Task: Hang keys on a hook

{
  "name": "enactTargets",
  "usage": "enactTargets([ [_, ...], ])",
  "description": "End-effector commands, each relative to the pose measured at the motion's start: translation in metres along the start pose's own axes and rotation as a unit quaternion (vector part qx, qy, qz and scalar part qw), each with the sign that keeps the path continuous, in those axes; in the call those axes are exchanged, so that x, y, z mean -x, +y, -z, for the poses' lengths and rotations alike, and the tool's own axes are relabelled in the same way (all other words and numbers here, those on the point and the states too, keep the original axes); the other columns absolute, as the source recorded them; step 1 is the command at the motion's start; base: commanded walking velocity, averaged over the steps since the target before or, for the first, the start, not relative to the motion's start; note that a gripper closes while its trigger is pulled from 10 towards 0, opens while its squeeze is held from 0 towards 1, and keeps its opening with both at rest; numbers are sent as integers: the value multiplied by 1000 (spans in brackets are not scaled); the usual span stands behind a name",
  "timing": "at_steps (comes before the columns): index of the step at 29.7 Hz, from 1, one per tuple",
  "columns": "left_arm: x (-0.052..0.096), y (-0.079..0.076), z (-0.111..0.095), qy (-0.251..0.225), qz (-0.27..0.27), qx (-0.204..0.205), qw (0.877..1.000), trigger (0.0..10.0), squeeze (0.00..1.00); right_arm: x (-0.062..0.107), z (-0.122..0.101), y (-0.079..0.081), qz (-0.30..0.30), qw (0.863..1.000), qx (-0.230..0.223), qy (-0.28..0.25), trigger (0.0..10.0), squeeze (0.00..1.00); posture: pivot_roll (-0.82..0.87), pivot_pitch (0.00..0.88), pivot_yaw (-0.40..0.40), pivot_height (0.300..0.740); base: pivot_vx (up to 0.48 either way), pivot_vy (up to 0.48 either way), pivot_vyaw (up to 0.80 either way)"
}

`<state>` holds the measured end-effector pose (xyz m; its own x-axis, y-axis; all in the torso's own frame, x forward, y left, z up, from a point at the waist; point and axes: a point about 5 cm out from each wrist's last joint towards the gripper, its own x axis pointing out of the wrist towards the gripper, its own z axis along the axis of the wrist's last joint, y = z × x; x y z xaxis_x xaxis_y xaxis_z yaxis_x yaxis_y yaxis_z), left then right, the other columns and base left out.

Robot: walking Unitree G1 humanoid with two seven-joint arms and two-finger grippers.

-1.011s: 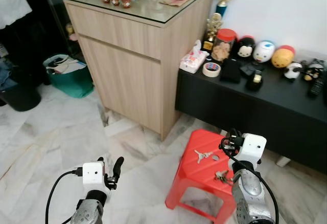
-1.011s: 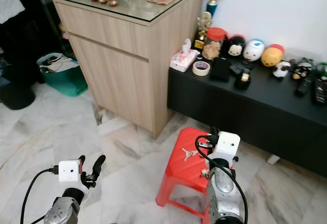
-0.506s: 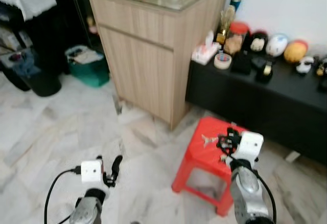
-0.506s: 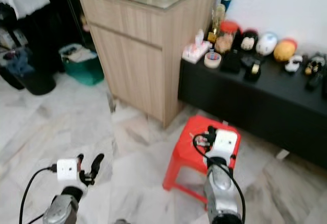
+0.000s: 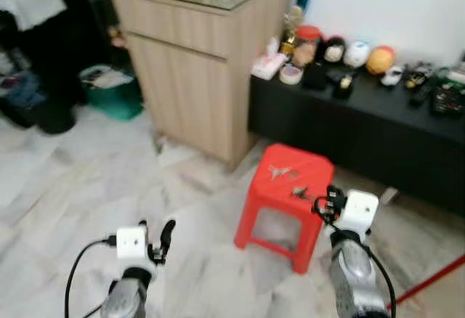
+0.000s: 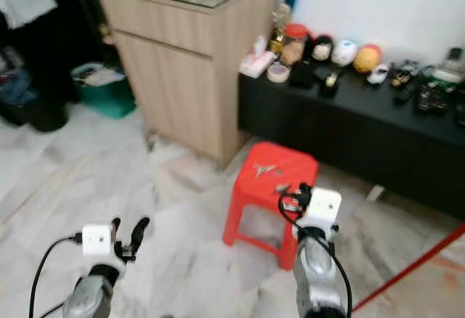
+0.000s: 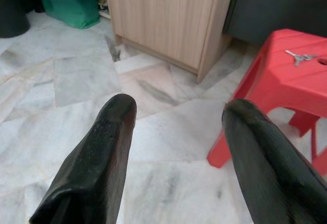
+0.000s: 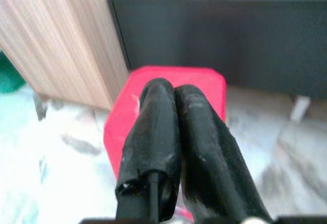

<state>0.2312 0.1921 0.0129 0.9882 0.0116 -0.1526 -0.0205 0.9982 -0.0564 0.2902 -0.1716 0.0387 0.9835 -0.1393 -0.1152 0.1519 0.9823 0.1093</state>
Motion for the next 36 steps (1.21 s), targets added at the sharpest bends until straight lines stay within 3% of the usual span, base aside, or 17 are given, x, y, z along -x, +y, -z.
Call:
enactTargets([
  [1,-1,2,-1,1,-1,-3,1000,10000,0,-1,-2,-2,5,1000,-4,-4,10000,0,47,73,2,722,-277,0,0],
  [21,-2,1,-1,0,3,-5,1000,10000,0,-4,-3,0,2,1000,-1,3,10000,0,44,55,3,722,-282,0,0],
  [26,-2,1,-1,1,4,-10,1000,10000,0,-4,-1,-1,7,1000,-7,10,10000,0,46,52,1,722,0,0,0],
  [36,-2,2,-1,1,4,-11,1000,10000,0,-5,-2,-1,11,1000,-5,9,10000,0,48,54,2,722,0,0,-773],
])
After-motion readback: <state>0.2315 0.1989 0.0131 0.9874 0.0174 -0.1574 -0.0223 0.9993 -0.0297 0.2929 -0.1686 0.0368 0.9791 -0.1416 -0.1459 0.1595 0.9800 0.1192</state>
